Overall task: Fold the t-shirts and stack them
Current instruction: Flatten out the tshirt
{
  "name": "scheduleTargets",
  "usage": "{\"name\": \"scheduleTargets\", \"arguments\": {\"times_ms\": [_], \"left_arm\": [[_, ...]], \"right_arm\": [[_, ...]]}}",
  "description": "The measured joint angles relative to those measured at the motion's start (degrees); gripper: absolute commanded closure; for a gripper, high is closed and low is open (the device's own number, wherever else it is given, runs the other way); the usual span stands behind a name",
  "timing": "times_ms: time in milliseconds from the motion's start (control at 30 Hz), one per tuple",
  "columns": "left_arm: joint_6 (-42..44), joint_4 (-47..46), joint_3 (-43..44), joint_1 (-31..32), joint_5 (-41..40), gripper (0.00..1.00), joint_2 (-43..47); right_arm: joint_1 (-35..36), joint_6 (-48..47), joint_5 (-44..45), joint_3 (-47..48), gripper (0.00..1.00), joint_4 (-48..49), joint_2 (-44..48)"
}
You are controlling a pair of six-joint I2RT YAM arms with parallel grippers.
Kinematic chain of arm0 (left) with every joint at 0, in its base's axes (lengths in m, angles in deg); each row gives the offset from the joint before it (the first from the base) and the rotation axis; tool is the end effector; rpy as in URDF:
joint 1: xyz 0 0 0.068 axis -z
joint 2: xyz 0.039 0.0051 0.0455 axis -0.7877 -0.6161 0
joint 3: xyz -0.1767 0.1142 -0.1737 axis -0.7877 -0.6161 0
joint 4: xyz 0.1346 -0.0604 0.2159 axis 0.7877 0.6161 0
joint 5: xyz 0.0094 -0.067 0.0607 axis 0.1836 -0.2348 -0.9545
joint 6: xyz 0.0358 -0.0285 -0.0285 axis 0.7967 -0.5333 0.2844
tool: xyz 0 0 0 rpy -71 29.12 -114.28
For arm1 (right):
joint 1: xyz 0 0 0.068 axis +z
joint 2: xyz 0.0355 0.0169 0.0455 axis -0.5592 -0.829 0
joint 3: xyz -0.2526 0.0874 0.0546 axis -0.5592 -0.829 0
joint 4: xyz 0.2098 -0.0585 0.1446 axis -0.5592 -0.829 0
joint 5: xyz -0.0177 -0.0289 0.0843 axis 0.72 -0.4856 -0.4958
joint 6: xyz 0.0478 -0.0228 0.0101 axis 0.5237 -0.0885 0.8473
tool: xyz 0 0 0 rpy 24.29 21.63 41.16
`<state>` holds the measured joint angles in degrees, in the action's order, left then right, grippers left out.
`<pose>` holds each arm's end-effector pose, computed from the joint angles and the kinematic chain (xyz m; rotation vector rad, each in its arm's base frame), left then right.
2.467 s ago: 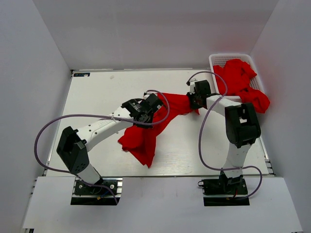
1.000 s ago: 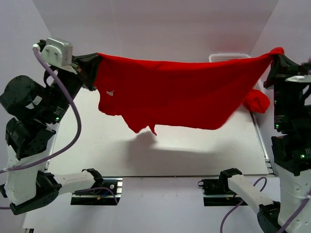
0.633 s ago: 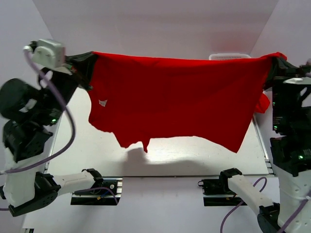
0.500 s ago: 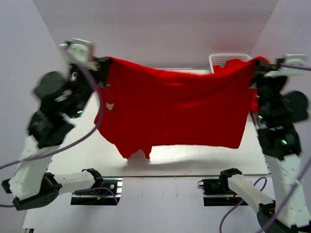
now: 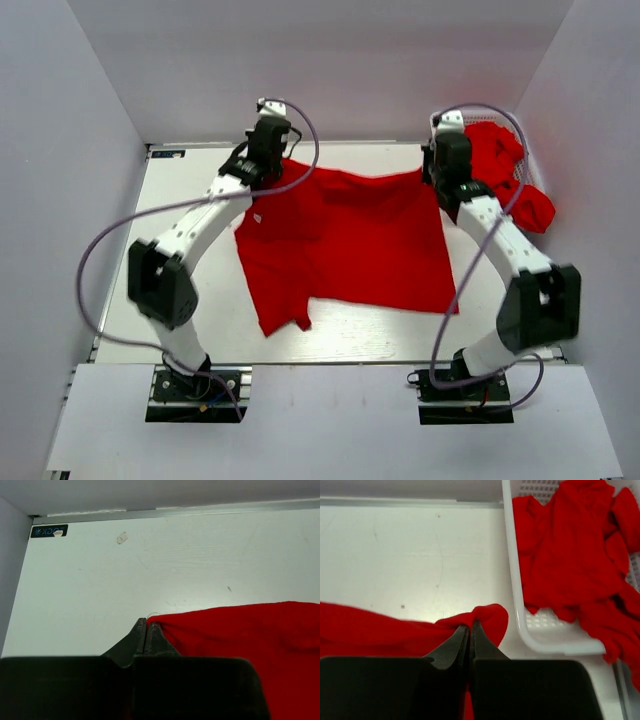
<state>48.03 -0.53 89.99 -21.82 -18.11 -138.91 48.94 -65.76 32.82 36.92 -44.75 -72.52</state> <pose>0.3497 -0.1792 0.3655 0.0615 2.0122 0.2542 0.3389 0.0778 0.3367 0.0089 1.9014 -0.1453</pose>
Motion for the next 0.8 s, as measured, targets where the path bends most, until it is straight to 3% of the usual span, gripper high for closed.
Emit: {"name": "scheduleTargets", "arguments": {"times_ms": [400, 500, 533, 600, 633, 667, 700, 800], "left_arm": [[4.4, -12.3, 21.8, -13.5, 11.9, 1.0, -32.3], [4.9, -17.3, 23.1, -15.8, 15.0, 0.93, -37.4], [4.9, -18.9, 23.1, -16.3, 15.7, 0.87, -38.9], [4.9, -21.6, 25.1, -17.3, 17.1, 0.47, -42.7], [5.0, -22.8, 26.8, -17.8, 17.8, 0.25, -44.7], [4.9, -23.8, 28.6, -18.3, 18.5, 0.0, -46.8], [4.4, -24.4, 30.1, -18.6, 18.9, 0.0, -48.5], [2.4, -24.6, 31.3, -19.5, 20.6, 0.0, -50.3]], "right_arm": [[-2.4, -0.2, -5.4, 33.7, 1.0, 4.2, -39.9], [-2.8, -0.7, -5.8, 44.2, 0.98, 5.5, -51.3], [-2.9, -0.9, -6.0, 46.6, 0.92, 6.5, -54.2], [-3.1, -1.5, -6.2, 49.4, 0.73, 8.6, -58.4], [-3.3, -1.5, -6.3, 50.3, 0.39, 9.4, -59.7], [-3.3, -1.2, -6.6, 50.9, 0.25, 10.3, -60.7], [-3.4, -1.5, -7.0, 51.1, 0.1, 10.8, -61.2], [-3.5, -2.0, -8.9, 51.1, 0.1, 12.6, -60.9]]}}
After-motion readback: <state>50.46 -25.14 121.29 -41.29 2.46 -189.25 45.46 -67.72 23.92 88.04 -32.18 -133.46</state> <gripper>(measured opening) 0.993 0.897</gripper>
